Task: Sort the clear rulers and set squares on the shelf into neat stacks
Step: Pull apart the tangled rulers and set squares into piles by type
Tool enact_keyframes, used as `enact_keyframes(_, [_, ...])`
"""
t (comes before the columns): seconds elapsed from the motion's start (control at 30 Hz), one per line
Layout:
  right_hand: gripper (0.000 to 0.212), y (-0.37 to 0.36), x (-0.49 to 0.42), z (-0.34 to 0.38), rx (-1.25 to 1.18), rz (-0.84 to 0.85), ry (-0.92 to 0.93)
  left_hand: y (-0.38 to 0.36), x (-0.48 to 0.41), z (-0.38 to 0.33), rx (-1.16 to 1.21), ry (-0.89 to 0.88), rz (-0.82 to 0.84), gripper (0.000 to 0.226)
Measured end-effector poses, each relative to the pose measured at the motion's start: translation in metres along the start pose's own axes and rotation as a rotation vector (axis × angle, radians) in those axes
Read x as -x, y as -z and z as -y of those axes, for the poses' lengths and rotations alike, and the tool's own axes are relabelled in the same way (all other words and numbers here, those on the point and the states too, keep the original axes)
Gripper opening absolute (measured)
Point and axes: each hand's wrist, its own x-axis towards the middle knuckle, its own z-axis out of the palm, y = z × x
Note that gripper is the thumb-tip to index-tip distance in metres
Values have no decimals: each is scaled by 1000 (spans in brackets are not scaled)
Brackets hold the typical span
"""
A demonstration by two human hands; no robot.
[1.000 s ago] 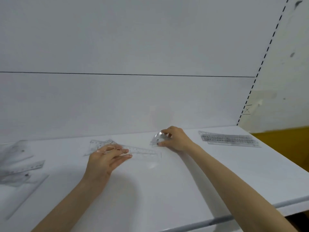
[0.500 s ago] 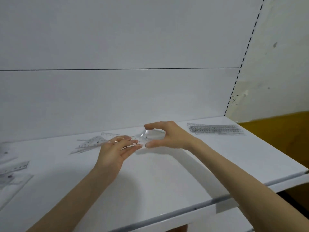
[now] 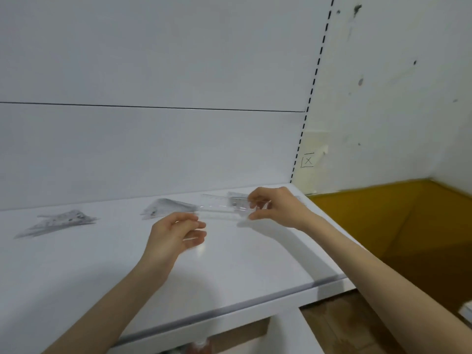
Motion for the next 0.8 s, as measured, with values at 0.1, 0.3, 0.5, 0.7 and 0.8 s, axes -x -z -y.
enact_keyframes(0.1, [36, 27, -4, -46, 140, -22, -58, -24, -1, 9, -152, -49, -23, 9])
enact_keyframes(0.3, [40, 33, -11, -85, 144, -25, -114, -46, -7, 18, -623, -247, -11, 13])
enact_keyframes(0.5, [32, 22, -18, -93, 150, -36, -110, -28, -6, 21, -1430, -578, 184, 31])
enact_keyframes(0.7, [28, 15, -18, -97, 286, -20, -45, -3, -3, 20, -1610, -657, 214, 35])
enact_keyframes(0.8, [30, 13, -12, -73, 320, -9, 42, 11, 5, 12, -1729, -721, 153, 26])
